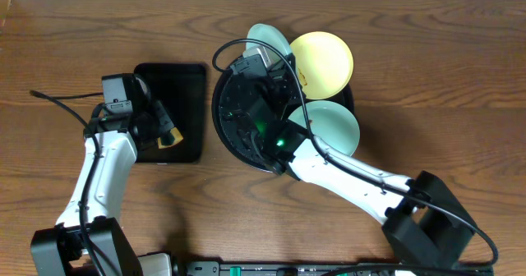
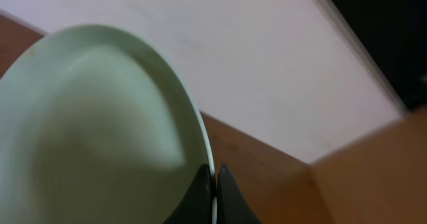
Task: Clean dirty plates on tray and stack at the side
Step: 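Carry the cleaned mint-green plate with the right gripper right of the tray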
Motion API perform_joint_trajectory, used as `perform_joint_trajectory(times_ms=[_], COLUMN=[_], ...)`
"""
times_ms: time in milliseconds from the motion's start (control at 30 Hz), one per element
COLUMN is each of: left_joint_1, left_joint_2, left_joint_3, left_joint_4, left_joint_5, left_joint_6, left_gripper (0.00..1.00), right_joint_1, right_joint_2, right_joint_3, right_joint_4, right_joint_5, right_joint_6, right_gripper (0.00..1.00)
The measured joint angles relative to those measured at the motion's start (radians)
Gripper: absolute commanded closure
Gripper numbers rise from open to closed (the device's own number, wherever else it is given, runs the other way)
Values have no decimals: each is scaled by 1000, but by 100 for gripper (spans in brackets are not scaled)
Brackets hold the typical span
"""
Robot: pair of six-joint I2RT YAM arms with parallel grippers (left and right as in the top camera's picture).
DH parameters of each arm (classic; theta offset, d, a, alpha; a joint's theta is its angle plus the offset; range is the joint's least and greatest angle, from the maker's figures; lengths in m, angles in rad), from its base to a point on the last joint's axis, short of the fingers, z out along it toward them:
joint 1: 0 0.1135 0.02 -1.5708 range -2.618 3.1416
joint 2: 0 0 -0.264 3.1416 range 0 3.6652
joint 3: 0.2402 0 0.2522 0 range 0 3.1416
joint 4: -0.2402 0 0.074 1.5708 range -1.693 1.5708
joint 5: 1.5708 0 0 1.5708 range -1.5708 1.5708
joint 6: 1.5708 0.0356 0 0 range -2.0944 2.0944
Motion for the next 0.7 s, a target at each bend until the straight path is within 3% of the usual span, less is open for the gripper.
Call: perform_joint_trajectory(times_ms=[133, 233, 433, 700], left_joint_1=[0, 0, 0, 0], left_joint_2=[0, 0, 0, 0], left_joint_3=[0, 0, 0, 0], left_joint_4=[-1, -2, -5, -5], left_joint_5=[8, 9, 9, 9], left_joint_6=[0, 0, 0, 0], left_gripper=[92, 92, 92, 92], right_joint_1=[-59, -184, -614, -1065], right_joint_2=[-78, -175, -301, -222], right_joint_3=[2, 5, 23, 24], right_joint_4=[-193, -320, -532, -716], right_joint_5=[-237, -496, -994, -1165], right_joint_6=[129, 256, 417, 481], right_gripper=[99, 99, 99, 99])
